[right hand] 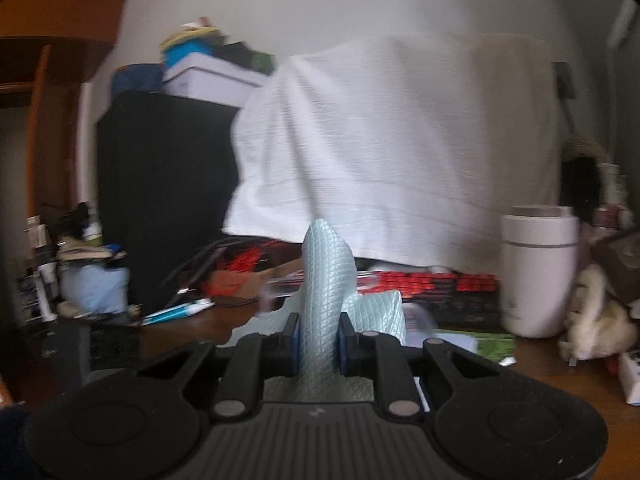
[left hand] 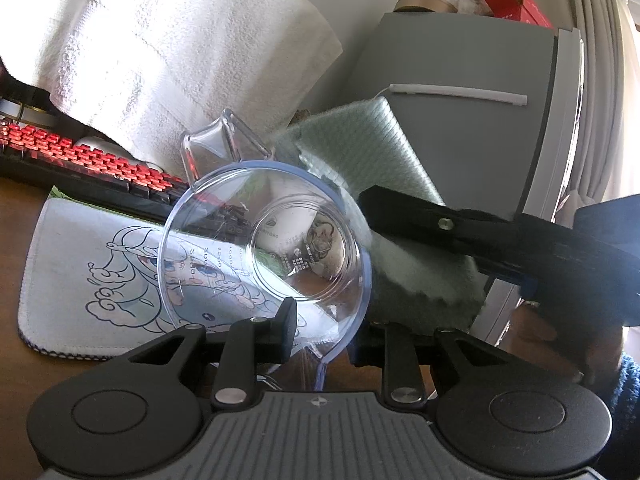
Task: Clean container
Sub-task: 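Press the cloth against the jug's side and scrub with the right tool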
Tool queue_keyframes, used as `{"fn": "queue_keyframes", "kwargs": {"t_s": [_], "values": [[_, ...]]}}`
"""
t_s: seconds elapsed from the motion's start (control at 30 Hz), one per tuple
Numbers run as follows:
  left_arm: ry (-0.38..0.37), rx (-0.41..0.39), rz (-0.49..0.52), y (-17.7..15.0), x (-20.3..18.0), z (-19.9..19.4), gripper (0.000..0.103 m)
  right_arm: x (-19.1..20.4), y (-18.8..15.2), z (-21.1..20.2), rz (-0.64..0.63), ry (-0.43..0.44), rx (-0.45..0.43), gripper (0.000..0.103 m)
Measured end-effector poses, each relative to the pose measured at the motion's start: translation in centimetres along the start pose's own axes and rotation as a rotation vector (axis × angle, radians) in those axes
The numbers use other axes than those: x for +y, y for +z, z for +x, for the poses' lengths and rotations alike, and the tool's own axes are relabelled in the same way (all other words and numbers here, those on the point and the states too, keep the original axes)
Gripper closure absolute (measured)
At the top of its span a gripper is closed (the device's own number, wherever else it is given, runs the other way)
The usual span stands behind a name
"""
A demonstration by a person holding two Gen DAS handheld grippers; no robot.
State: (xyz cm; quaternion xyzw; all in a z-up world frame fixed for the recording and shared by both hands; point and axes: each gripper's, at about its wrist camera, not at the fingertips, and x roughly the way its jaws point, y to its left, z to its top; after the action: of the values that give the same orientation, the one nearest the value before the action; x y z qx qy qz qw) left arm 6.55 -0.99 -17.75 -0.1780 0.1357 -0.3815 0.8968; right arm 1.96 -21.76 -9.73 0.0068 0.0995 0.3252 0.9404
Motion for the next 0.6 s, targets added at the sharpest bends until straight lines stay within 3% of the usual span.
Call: {"fn": "queue_keyframes", "kwargs": {"t_s": [0.27,0.6], "values": [[0.000,-0.001,-0.004,0.0,0.0,0.0,0.078,0.5,0.1,-0.1,-0.033,0.027,-0.002,0.087],[-0.003,-0.001,-0.006,0.0,0.1,0.0,0.078,-2.5,0.2,0.2,0.014,-0.110,-0.009,0.086]]}}
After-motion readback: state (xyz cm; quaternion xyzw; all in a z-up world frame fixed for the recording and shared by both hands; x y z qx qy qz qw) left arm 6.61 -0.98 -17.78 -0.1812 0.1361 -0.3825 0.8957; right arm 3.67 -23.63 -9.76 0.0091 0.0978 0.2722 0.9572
